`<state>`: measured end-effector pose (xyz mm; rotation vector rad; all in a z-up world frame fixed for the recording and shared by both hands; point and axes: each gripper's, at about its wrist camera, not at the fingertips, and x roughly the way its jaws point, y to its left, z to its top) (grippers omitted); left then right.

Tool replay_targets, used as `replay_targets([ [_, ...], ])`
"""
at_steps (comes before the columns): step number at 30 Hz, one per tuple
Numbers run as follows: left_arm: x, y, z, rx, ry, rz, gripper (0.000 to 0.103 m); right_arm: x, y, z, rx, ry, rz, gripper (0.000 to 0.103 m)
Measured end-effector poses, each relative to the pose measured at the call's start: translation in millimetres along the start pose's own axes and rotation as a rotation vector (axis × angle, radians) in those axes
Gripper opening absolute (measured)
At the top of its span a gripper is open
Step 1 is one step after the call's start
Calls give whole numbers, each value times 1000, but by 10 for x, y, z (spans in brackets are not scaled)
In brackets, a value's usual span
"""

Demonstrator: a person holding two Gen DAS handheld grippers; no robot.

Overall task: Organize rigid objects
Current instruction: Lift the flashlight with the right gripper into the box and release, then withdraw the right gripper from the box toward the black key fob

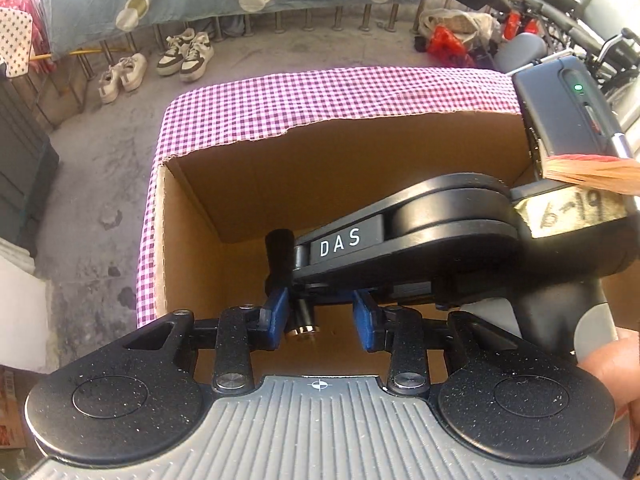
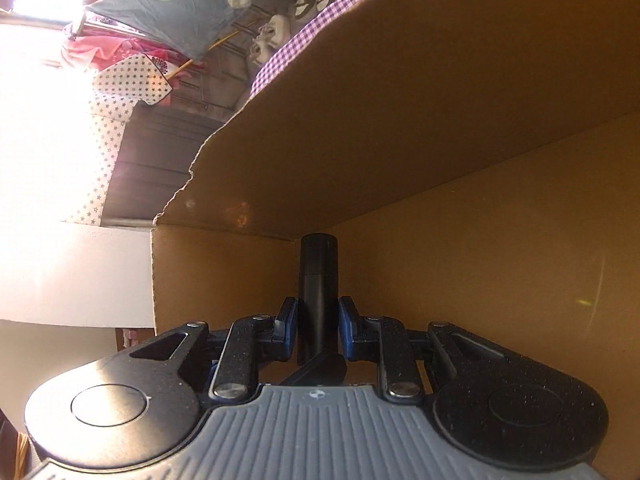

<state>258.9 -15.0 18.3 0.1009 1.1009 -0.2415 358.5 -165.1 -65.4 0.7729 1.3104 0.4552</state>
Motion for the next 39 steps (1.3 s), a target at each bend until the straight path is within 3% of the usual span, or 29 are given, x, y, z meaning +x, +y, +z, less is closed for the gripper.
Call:
replay_targets([
  [4, -104, -8, -10, 13, -25, 14, 41, -106, -34, -19, 22, -16, 35, 31],
  [7, -226, 26, -8, -2, -51, 0, 42, -336, -35, -56, 27, -58, 55, 54],
  [15, -909, 3, -197, -27, -177, -58, 51, -1403, -89, -512, -43, -165, 213, 55],
  [20, -1299, -149, -524, 15, -250, -108, 61, -2107, -423, -1101, -113, -275, 262, 55],
  [24, -1369, -362, -898, 44, -270, -142, 63, -2400, -824, -1588, -110, -349, 274, 55],
  [31, -1092, -888, -1612, 61, -291, -202, 63, -2301, -1488, -2266, -25, -414, 221, 53],
  [36, -686, -1357, -1813, 145, -256, -214, 59, -2120, -1597, -2365, -84, -448, 19, 45],
  [39, -520, -1546, -1836, 189, -249, -225, 54, -2087, -1690, -2299, -80, -440, -8, 42],
])
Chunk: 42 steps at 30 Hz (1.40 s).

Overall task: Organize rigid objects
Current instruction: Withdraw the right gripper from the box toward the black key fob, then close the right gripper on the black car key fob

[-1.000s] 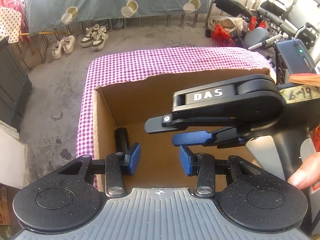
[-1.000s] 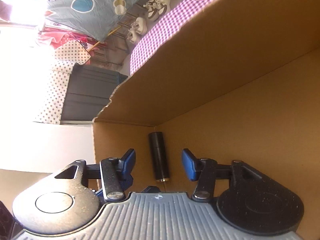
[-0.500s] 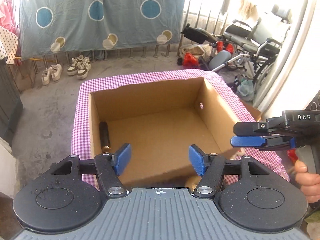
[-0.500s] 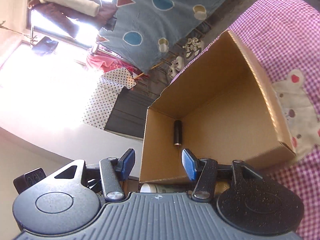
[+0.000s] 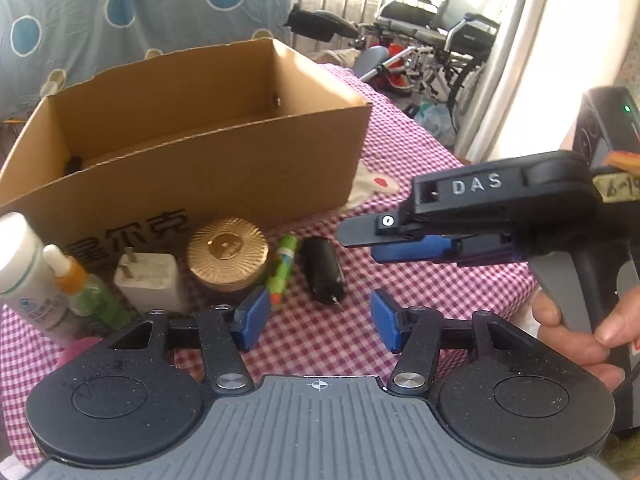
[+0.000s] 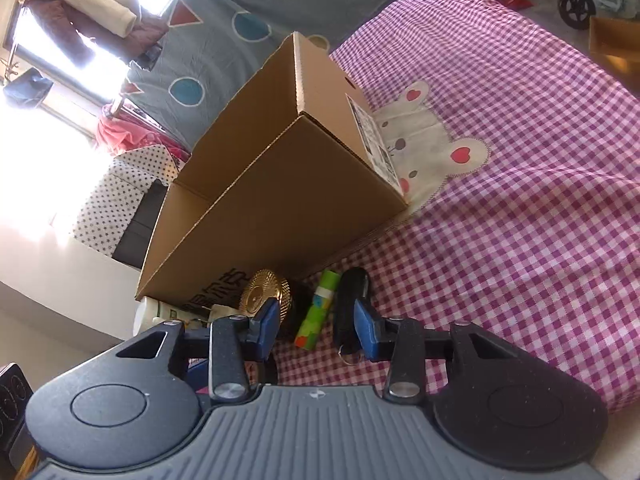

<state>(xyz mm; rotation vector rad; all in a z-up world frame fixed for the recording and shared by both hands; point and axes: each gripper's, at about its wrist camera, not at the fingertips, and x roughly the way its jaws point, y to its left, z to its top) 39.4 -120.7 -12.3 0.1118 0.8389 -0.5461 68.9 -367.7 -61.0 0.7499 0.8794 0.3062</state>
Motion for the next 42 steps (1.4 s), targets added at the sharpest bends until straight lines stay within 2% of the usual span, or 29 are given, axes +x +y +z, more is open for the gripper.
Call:
replay_targets([
  [7, 397, -59, -4, -29, 71, -31, 41, 193, -200, 38, 43, 71, 20, 31],
  [12, 553, -103, -43, -31, 94, -10, 41, 307, -287, 89, 60, 93, 20, 30],
  [16, 599, -120, -21, -21, 85, 1, 41, 387, -353, 120, 81, 116, 60, 23],
  [24, 595, -71, -29, -30, 75, -18, 41, 439, -335, 175, 61, 178, 99, 23],
  [29, 574, -96, -40, -13, 63, -10, 41, 498, -303, 195, 49, 179, 102, 17],
  [33, 552, -104, -33, -16, 63, -17, 41, 453, -269, 157, 55, 158, 88, 17],
  [37, 465, -161, -44, -1, 49, -35, 41, 327, -249, 96, 62, 133, 92, 17],
  [42, 202, -244, 1, 25, -9, -44, 41, 49, -69, 85, 37, 84, 106, 17],
])
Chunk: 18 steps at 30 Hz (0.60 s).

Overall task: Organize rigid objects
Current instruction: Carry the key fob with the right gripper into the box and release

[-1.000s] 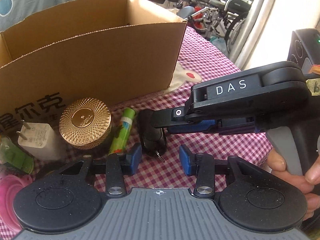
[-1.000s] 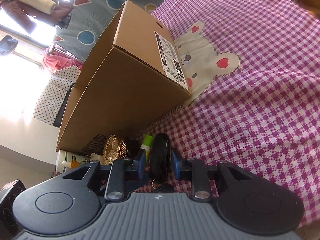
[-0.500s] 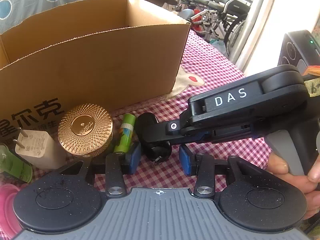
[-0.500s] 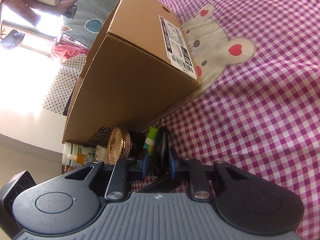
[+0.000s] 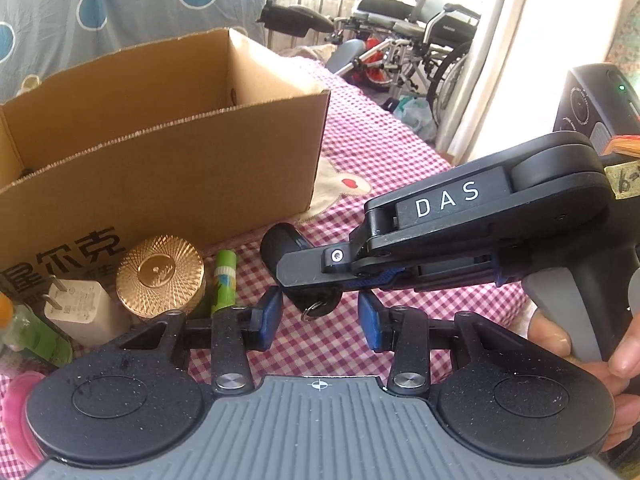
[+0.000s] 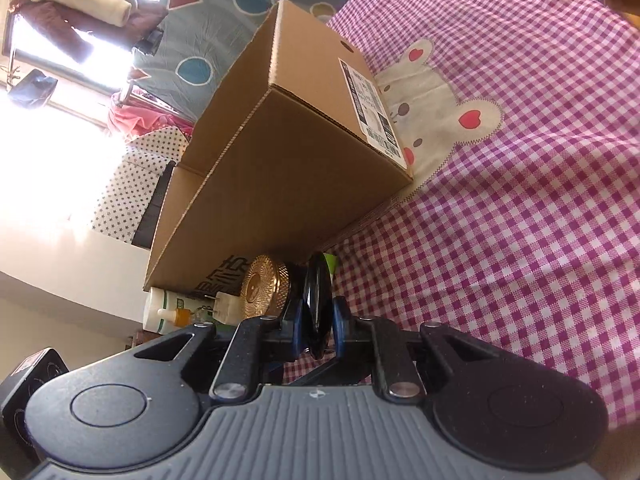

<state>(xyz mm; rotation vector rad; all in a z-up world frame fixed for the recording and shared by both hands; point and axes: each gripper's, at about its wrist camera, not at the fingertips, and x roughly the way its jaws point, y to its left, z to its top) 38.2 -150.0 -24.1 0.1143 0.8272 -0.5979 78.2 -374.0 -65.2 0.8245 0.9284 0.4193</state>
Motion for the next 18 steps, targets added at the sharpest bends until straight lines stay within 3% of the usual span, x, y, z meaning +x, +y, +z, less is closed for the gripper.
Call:
replay_targets([
  [6, -511, 126, 289, 16, -102, 45, 41, -157, 620, 187, -121, -37, 80, 17],
  [11, -790, 505, 641, -28, -132, 106, 41, 94, 1218, 580, -230, 0, 161, 17],
  [16, -677, 1022, 1036, -115, -60, 180, 42, 777, 1615, 1096, -257, 139, 176, 17],
  [18, -488, 1295, 1213, -179, 8, 183, 42, 1101, 1679, 1279, -243, 202, 155, 17],
])
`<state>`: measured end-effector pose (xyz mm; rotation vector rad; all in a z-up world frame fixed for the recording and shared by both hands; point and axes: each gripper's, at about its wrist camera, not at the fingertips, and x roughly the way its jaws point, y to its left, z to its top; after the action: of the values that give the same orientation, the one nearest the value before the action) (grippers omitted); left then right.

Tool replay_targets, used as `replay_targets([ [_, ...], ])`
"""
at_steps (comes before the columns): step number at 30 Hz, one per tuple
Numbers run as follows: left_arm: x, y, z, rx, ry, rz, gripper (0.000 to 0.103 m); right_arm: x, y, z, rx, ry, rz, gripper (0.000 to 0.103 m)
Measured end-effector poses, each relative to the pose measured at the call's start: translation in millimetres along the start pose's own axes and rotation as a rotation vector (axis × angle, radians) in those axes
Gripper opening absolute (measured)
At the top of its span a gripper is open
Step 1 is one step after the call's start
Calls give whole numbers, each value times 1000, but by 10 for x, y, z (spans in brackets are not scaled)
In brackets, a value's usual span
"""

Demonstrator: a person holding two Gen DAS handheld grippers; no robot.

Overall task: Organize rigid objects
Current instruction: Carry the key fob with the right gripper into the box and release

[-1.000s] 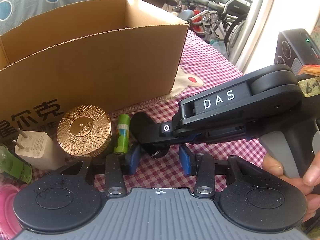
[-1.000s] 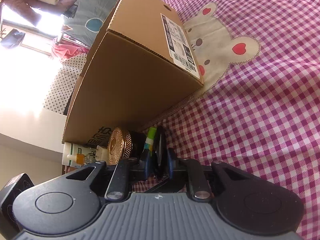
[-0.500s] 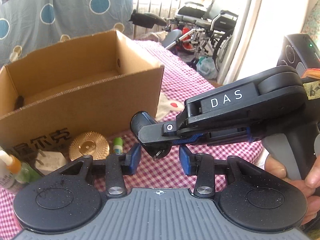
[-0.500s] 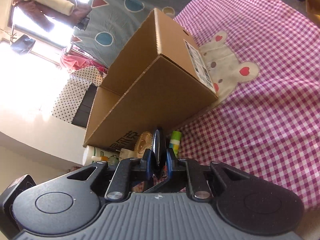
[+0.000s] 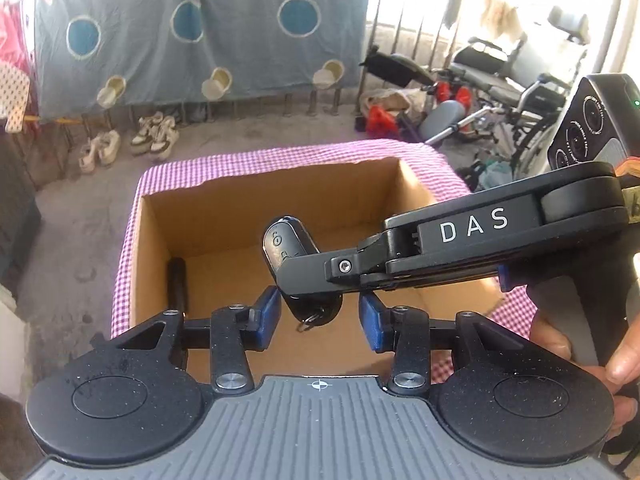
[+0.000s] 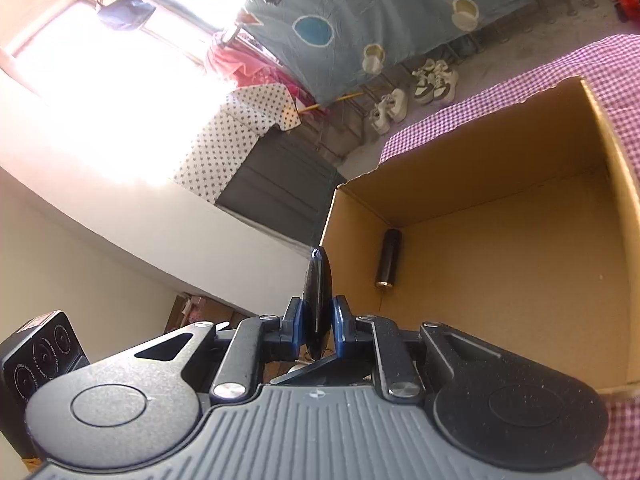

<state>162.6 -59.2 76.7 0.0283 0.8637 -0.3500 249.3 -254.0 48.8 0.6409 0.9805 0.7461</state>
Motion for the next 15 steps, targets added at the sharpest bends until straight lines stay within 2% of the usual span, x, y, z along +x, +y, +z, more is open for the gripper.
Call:
replay_targets([
  [4, 389, 389, 220, -50, 118, 27, 42, 555, -136, 373, 36, 101, -35, 17],
  [9, 833, 718, 318, -111, 239, 86, 42, 1161, -352, 609, 92, 189, -89, 17],
  [13, 1009, 808, 354, -99, 272, 132, 42, 1442, -530, 676, 120, 211, -127, 17],
  [15, 1026, 818, 366, -101, 274, 126, 42, 1546, -600, 726, 136, 205, -149, 17],
])
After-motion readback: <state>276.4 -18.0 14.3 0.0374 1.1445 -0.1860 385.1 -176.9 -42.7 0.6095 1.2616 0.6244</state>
